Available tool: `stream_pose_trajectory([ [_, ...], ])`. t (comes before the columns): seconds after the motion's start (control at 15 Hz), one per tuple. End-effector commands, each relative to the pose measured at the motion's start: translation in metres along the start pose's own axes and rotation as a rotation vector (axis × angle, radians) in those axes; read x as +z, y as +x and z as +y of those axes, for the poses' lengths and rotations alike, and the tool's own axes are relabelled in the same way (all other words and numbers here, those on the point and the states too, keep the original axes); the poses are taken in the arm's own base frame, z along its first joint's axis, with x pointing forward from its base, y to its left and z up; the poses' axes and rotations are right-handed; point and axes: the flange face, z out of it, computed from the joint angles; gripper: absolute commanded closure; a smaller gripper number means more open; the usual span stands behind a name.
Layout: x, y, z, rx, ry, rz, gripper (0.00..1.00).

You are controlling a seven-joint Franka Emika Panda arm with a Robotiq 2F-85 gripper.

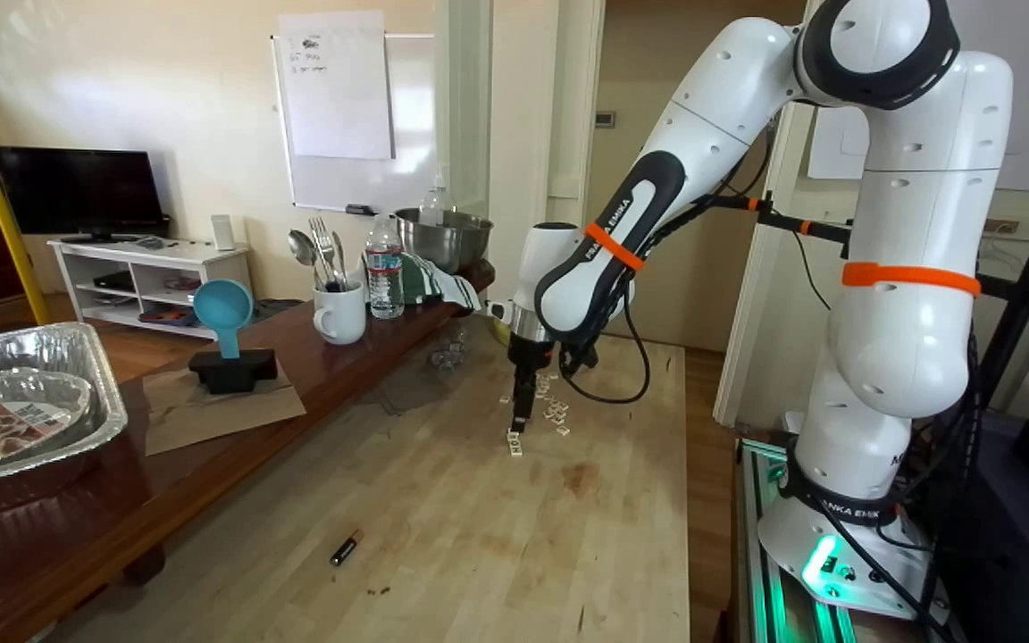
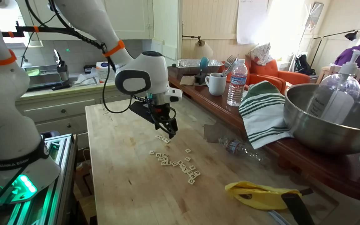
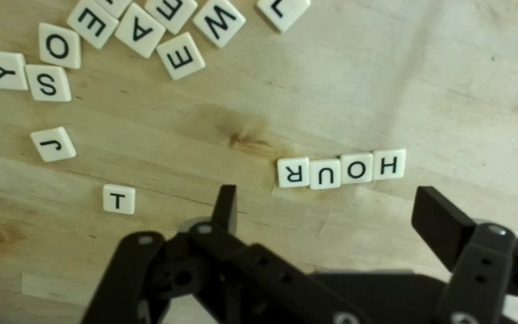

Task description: Arrange the small objects on the table

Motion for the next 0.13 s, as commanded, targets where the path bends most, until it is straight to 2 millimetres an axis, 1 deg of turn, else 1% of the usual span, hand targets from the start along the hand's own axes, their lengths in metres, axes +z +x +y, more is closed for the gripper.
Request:
stream_pose_trajectory([
  [0.0, 0.0006, -0.0018, -0.0122, -0.013, 0.033, -0.033, 0.00],
  [0.07, 0.0013, 0.0010, -0.0056, -0.009, 0.010, -0.015, 0.01],
])
